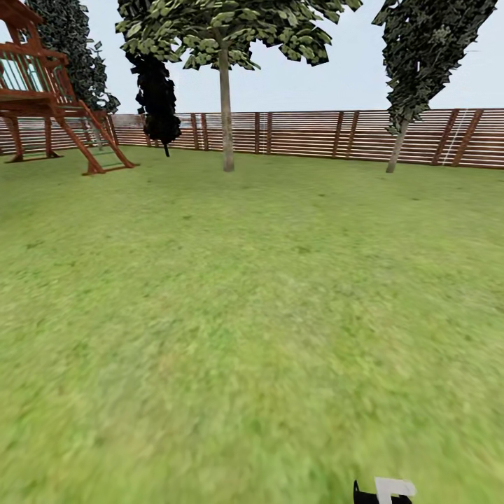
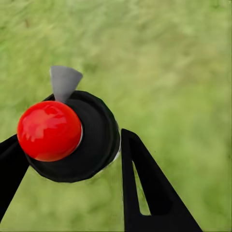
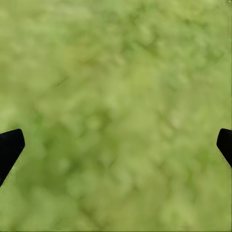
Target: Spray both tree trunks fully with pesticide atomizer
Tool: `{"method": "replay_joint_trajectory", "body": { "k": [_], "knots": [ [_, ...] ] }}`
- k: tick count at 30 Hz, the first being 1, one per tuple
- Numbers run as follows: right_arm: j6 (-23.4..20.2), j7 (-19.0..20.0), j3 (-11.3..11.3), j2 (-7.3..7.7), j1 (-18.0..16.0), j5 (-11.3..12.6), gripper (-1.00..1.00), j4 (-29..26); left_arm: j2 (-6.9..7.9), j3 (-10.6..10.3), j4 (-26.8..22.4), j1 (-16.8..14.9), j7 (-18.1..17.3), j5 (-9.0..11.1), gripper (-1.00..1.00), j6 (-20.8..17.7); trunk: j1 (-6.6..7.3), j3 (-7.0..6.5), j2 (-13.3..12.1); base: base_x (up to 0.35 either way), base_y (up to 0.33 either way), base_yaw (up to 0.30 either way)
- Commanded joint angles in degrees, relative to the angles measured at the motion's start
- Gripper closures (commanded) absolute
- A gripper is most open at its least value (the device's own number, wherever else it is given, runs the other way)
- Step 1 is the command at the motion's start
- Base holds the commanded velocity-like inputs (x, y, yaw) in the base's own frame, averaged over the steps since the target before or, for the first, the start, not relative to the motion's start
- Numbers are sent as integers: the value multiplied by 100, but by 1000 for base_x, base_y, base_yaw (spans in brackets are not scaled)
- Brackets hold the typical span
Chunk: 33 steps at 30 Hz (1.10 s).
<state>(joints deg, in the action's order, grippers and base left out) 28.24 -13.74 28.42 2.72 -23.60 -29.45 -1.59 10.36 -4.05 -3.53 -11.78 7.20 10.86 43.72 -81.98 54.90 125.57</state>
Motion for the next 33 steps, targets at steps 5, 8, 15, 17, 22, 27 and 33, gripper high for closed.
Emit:
{"method": "replay_joint_trajectory", "body": {
  "k": [5, 8, 15, 17, 22, 27, 33],
  "knots": [
    [15, -32, 32, 1, -5, -61, -100, 10, 1, -44, 1, 0, 27, 31, 100, 14, -3, 5, 2, 340, 0, 0],
    [15, -32, 32, 1, -5, -61, -100, 10, 1, -44, 1, 0, 27, 31, 100, 15, -3, 5, 2, 340, 0, 0],
    [15, -32, 32, 1, -5, -61, -100, 10, 1, -44, 1, 0, 26, 31, 100, 15, -3, 5, 2, 340, 0, 0],
    [15, -32, 32, 1, -5, -61, -100, 10, 1, -44, 1, 0, 27, 31, 100, 18, -3, 5, 2, 340, 0, 0],
    [15, -32, 32, 1, -5, -61, -100, 10, 1, -44, 1, 0, 27, 31, 100, 18, -3, 5, 2, 340, 0, 0],
    [15, -32, 32, 1, -5, -61, -100, 10, 1, -44, 0, 0, 26, 31, 100, 17, -3, 5, 2, 340, 0, 0],
    [15, -32, 32, 1, -5, -61, -100, 10, 1, -44, 1, 0, 25, 31, 100, 17, -3, 5, 2, 340, 0, 0]
  ]
}}
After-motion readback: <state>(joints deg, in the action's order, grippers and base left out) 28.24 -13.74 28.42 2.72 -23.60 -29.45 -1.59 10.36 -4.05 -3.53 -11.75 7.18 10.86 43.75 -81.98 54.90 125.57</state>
